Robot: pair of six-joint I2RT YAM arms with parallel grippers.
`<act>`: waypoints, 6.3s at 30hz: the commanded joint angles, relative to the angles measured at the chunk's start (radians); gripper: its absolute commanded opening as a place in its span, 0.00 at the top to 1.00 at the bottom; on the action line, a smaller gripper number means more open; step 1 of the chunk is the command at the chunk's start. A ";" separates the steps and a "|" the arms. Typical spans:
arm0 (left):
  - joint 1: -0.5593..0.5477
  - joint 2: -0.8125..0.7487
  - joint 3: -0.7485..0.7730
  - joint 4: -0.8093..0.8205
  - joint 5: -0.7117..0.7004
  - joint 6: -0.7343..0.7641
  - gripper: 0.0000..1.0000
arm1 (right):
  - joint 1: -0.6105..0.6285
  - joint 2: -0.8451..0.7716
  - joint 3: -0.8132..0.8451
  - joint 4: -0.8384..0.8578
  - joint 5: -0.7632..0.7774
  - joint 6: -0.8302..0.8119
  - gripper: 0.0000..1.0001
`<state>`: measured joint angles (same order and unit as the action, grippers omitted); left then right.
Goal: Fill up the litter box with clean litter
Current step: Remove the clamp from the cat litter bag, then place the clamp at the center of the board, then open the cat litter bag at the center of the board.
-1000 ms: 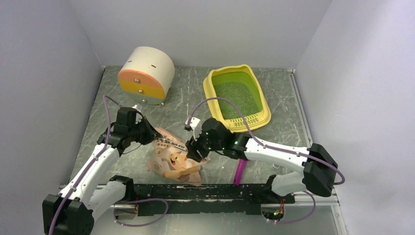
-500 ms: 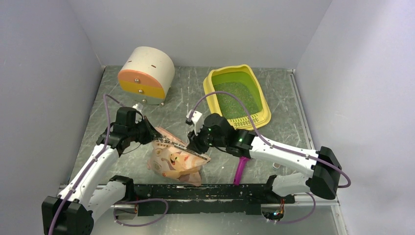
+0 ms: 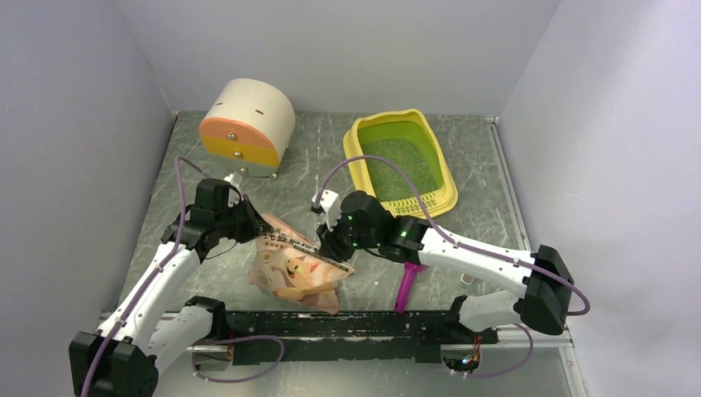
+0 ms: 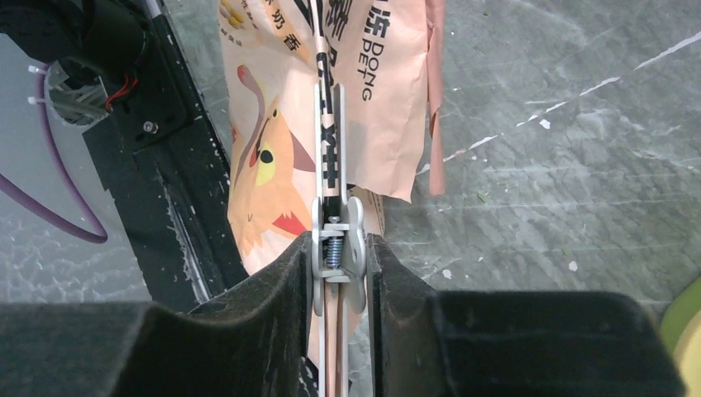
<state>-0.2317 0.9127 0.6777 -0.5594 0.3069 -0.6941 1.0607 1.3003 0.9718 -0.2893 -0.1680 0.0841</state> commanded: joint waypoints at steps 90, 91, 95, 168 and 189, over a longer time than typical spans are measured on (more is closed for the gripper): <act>0.003 -0.106 0.171 -0.050 -0.238 0.172 0.71 | -0.024 -0.030 -0.096 0.246 0.090 0.096 1.00; 0.003 -0.088 0.196 -0.068 -0.266 0.184 0.54 | -0.025 -0.043 -0.100 0.261 0.086 0.057 1.00; 0.022 0.027 0.317 -0.158 -0.306 0.251 0.07 | -0.024 -0.066 -0.145 0.355 0.030 -0.098 0.99; 0.213 -0.265 -0.150 0.674 0.559 0.490 0.95 | -0.567 0.056 0.205 0.212 -0.590 0.211 0.00; 0.212 -0.280 -0.170 0.735 0.645 0.488 0.95 | -0.391 0.294 0.253 0.207 -0.681 0.172 0.00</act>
<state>-0.0177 0.6743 0.5068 0.0597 0.9054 -0.2123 0.5671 1.5314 1.1767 -0.1032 -0.8570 0.2985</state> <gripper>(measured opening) 0.054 0.997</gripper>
